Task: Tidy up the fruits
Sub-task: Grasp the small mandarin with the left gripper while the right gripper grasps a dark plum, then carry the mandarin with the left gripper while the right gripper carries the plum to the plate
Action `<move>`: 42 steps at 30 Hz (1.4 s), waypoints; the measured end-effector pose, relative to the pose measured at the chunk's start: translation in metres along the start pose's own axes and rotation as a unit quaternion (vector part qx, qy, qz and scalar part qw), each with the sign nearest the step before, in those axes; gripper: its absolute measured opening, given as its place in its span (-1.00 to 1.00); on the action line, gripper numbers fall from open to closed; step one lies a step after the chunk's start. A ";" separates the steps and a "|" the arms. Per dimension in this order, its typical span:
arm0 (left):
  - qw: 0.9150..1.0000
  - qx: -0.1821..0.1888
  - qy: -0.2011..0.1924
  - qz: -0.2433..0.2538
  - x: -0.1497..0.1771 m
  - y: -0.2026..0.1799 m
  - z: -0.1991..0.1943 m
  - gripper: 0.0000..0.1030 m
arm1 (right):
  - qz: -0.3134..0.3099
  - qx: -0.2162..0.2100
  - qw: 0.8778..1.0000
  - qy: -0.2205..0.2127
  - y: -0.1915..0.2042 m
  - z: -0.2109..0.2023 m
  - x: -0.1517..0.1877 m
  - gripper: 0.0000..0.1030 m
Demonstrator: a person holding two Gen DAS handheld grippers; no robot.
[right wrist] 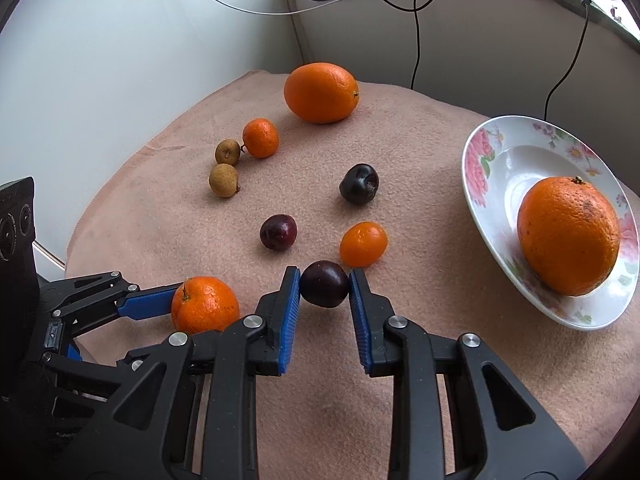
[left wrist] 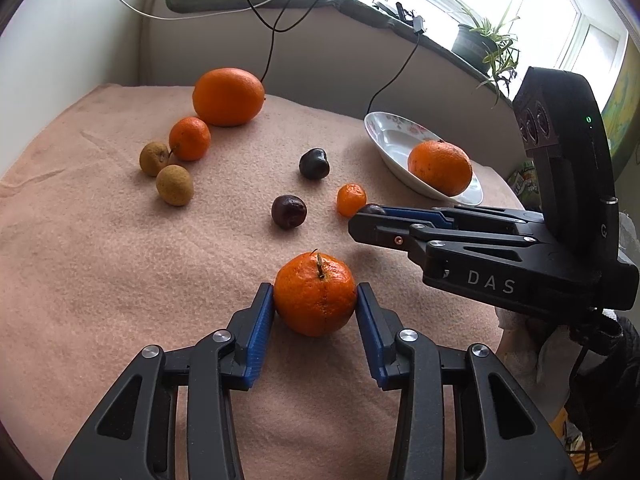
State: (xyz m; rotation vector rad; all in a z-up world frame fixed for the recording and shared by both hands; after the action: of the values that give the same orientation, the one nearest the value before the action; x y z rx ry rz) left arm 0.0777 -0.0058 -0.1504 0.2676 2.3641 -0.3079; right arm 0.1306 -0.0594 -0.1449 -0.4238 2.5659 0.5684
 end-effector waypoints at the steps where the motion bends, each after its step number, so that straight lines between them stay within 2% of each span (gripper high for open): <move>1: 1.000 0.000 0.000 0.000 -0.001 0.001 0.000 -0.23 | 0.003 -0.002 1.000 -0.003 -0.001 -0.003 -0.001 -0.49; 19: 1.000 0.009 -0.024 0.016 -0.043 -0.007 0.006 -0.23 | 0.052 -0.005 0.996 -0.066 -0.035 -0.066 -0.023 -0.49; 42: 0.997 0.027 -0.040 0.052 -0.101 -0.030 0.039 -0.23 | 0.099 0.018 0.988 -0.118 -0.095 -0.110 -0.041 -0.49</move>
State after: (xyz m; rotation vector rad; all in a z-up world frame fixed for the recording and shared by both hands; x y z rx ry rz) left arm 0.1664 -0.0562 -0.1039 0.3958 2.2559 -0.3280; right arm 0.1605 -0.1842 -0.0659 -0.0812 2.3983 0.6029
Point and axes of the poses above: each gripper's, at about its wrist camera, not at the fingertips, and z roughly the way its jaws point, y to its left, x to its underside, the point moved 7 cm from there along z, roughly the way its jaws point, and after that the axes turned 15 degrees about z, right-handed, at the moved point
